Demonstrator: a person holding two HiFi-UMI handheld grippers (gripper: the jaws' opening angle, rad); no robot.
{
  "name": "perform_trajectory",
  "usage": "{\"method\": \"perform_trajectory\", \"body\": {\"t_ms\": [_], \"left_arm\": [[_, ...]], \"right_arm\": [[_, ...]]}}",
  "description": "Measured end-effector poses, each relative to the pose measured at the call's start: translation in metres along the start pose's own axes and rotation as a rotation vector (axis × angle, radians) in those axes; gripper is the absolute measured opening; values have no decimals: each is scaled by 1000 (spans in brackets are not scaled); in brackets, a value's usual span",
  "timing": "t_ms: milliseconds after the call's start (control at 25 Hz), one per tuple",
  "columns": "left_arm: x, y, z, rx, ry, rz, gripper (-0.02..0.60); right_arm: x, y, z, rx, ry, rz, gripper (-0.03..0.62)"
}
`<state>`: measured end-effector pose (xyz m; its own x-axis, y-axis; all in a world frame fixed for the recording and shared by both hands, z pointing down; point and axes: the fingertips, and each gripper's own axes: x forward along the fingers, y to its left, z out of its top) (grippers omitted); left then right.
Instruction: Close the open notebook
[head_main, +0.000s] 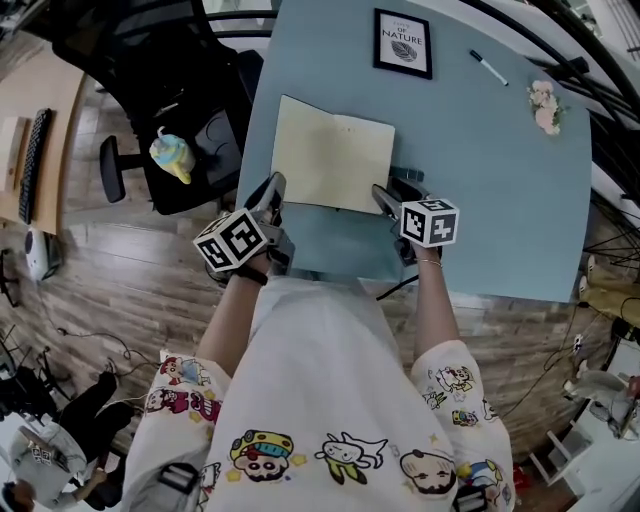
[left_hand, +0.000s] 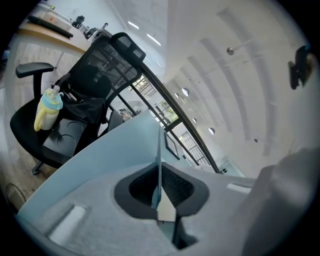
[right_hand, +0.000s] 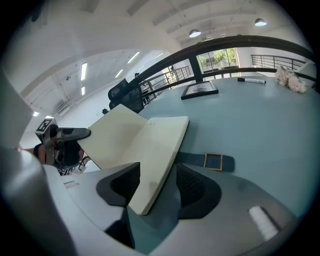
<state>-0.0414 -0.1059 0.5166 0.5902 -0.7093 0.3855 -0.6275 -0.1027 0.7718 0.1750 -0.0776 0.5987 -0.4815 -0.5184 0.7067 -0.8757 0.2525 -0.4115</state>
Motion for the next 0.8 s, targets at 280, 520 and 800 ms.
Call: {"method": "perform_trajectory", "body": {"t_ms": [280, 520, 800], "left_arm": [[3, -17, -8, 168, 33, 65, 11], [16, -36, -28, 317, 117, 87, 34], [31, -60, -53, 475, 189, 65, 88]], "right_arm": [[-34, -10, -2, 95, -122, -27, 233], [-57, -9, -3, 132, -186, -50, 227], [-79, -6, -18, 182, -229, -83, 219]]}}
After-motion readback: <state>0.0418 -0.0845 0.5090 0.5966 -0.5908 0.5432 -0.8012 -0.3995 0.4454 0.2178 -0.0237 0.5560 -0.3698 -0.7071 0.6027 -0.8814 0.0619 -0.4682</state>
